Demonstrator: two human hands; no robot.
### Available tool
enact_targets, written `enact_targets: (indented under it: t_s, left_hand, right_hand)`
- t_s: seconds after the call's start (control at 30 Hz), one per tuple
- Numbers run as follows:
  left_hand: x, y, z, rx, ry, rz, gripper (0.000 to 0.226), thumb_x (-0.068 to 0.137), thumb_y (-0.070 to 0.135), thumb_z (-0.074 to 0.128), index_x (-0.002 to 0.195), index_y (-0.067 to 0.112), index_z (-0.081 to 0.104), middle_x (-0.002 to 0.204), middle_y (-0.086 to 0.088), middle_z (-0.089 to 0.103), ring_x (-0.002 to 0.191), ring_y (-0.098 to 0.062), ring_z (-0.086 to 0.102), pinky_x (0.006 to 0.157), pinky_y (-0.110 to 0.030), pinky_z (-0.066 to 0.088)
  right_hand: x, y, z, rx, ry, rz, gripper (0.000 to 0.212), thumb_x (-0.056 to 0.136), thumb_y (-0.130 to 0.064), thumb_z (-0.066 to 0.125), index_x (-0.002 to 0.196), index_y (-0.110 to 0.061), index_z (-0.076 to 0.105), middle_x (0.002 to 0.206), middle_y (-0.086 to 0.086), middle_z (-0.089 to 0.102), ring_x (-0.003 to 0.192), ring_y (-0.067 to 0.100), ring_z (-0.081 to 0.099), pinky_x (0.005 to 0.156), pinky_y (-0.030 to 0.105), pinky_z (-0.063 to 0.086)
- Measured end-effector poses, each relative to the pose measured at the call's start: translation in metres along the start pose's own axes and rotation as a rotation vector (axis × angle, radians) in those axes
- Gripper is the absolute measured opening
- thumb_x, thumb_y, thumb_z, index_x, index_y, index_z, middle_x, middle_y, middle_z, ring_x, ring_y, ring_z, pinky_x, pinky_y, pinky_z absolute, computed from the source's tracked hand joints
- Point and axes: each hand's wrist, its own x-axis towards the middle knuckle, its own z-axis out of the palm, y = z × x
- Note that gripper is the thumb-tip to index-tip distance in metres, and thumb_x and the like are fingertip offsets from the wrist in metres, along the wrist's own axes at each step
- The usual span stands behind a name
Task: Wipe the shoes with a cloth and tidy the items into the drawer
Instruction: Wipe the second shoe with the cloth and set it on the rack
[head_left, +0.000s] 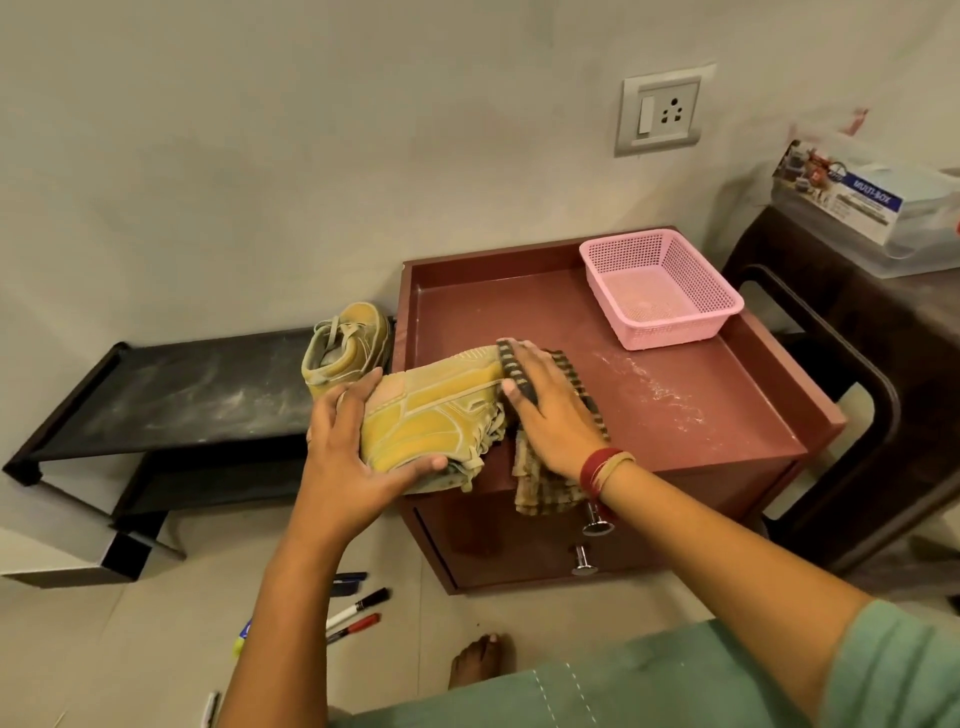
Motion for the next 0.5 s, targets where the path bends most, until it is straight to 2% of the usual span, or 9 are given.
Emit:
enact_targets:
  t_s: [0.07, 0.17, 0.23, 0.33, 0.4, 0.5]
  left_hand:
    - [0.0, 0.0, 0.001, 0.004, -0.007, -0.007, 0.109, 0.045, 0.078, 0.069, 0.141, 0.044, 0.031, 0.131, 0.017, 0.023, 0.129, -0.013, 0.031, 0.104, -0.034, 0.034]
    - [-0.002, 0.002, 0.001, -0.023, -0.003, -0.024, 0.112, 0.044, 0.078, 0.07, 0.142, 0.042, 0.029, 0.139, 0.011, 0.021, 0.132, -0.016, 0.028, 0.107, -0.037, 0.033]
    - [-0.002, 0.006, 0.002, -0.036, 0.017, -0.051, 0.122, 0.045, 0.074, 0.078, 0.147, 0.036, 0.022, 0.143, 0.007, 0.018, 0.131, -0.014, 0.026, 0.108, -0.036, 0.03]
    - [-0.002, 0.009, 0.003, -0.093, 0.079, -0.101, 0.135, 0.044, 0.065, 0.085, 0.149, 0.032, 0.008, 0.149, 0.0, 0.02, 0.134, -0.012, 0.026, 0.11, -0.035, 0.028]
    - [-0.004, 0.008, 0.003, -0.137, 0.101, -0.086, 0.139, 0.039, 0.069, 0.084, 0.148, 0.038, 0.003, 0.15, -0.002, 0.025, 0.137, -0.015, 0.031, 0.112, -0.04, 0.032]
    - [-0.007, 0.011, 0.002, -0.164, 0.098, -0.079, 0.142, 0.038, 0.069, 0.082, 0.147, 0.041, -0.004, 0.149, -0.003, 0.03, 0.134, -0.015, 0.037, 0.109, -0.04, 0.037]
  right_hand:
    - [0.001, 0.002, -0.001, -0.013, -0.001, -0.006, 0.049, 0.099, -0.039, 0.034, 0.146, -0.026, 0.025, 0.154, 0.0, 0.022, 0.14, 0.015, 0.02, 0.111, 0.031, 0.019]
    - [0.008, 0.017, -0.012, 0.18, 0.003, 0.236, 0.039, 0.099, -0.034, 0.036, 0.131, -0.014, 0.047, 0.131, 0.01, 0.052, 0.124, 0.026, 0.046, 0.098, 0.031, 0.035]
    - [0.008, 0.012, -0.019, 0.241, 0.066, 0.279, 0.035, 0.099, -0.032, 0.037, 0.124, -0.012, 0.052, 0.122, 0.011, 0.057, 0.118, 0.028, 0.051, 0.096, 0.033, 0.039]
    - [0.0, -0.023, -0.019, 0.118, 0.252, 0.073, 0.041, 0.099, -0.033, 0.036, 0.135, -0.013, 0.044, 0.137, 0.008, 0.046, 0.129, 0.021, 0.039, 0.104, 0.026, 0.028]
    - [-0.009, -0.054, -0.016, 0.034, 0.215, -0.08, 0.047, 0.099, -0.039, 0.034, 0.141, -0.018, 0.036, 0.148, 0.002, 0.034, 0.136, 0.016, 0.029, 0.113, 0.032, 0.021]
    - [-0.015, -0.089, 0.0, -0.127, 0.043, -0.283, 0.046, 0.098, -0.042, 0.034, 0.141, -0.025, 0.036, 0.151, -0.003, 0.029, 0.14, 0.015, 0.022, 0.117, 0.048, 0.011]
